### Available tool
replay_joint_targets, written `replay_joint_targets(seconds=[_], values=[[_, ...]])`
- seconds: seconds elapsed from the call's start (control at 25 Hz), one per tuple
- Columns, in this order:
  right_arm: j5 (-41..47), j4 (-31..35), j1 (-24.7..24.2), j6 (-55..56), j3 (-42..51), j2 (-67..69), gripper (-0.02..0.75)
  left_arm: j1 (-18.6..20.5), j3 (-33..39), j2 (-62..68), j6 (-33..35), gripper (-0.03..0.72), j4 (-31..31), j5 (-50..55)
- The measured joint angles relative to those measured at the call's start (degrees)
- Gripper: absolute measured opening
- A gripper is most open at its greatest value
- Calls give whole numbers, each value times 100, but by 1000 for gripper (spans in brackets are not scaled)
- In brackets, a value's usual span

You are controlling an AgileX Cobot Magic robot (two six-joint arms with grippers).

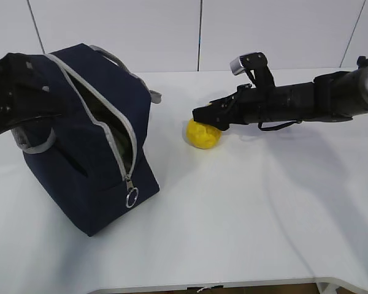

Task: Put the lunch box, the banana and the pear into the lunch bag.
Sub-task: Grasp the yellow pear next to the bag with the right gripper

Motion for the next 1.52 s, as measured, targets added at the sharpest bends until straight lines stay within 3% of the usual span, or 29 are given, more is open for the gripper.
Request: replay_joint_targets(seconds=[0.32,0.68,1.2,1.52], values=[[-10,0,0,12,0,0,563,0,0,0,0,8,0,0],[-10,0,0,12,0,0,419,0,0,0,0,8,0,0],[-10,45,0,12,0,0,323,0,0,0,0,8,0,0],[-10,45,0,12,-13,0,315,0,0,0,0,8,0,0]])
